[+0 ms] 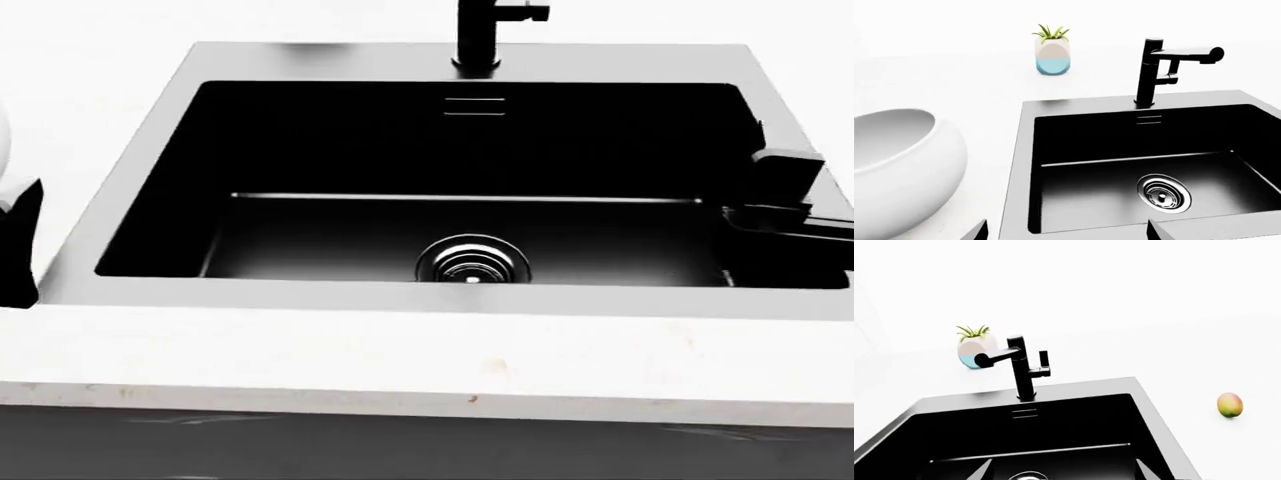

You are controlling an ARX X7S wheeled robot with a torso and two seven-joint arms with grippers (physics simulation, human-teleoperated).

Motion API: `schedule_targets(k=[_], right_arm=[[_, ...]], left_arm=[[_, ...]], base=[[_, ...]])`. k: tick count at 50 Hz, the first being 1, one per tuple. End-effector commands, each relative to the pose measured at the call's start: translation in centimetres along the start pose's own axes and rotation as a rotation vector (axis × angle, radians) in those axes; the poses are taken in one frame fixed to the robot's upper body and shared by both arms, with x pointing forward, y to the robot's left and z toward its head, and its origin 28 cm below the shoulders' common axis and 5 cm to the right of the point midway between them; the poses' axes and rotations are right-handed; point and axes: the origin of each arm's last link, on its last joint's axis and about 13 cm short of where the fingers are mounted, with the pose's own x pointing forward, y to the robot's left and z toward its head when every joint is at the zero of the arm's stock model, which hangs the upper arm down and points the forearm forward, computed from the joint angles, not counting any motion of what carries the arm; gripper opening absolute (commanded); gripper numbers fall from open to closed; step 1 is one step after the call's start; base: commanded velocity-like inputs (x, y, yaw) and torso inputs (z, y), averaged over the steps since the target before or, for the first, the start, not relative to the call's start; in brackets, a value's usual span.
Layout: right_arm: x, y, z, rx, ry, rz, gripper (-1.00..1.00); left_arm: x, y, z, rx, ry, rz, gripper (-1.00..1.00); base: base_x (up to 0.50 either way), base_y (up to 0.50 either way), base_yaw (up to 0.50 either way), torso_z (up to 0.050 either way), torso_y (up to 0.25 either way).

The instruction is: There is a mixed pile of frozen fruits and vegetables on the counter. Locate all the frozen vegetables and place the items in a bowl on the counter. Take all the frozen fruits and defrost them in a running sink.

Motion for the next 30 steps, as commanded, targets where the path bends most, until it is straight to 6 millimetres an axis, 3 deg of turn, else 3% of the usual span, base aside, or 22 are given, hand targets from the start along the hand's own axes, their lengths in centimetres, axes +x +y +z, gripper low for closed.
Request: schedule_targets(k=[1,30], right_arm=[[0.44,0.27,0.41,-0.005,-0.014,0.020,1.00],[0.25,0.12,0.01,-0.022,0.021,0.016,1.00]], left_arm=[[0.25,0.14,-0.05,-0.028,-0.019,-0.010,1.00],[0.86,-0.26,-0.09,-0.025,-0.014,-0.033,1.00]], base=[[0.00,-0.50,0.00,0.000,0.000],[0.00,-0.50,0.00,0.000,0.000]])
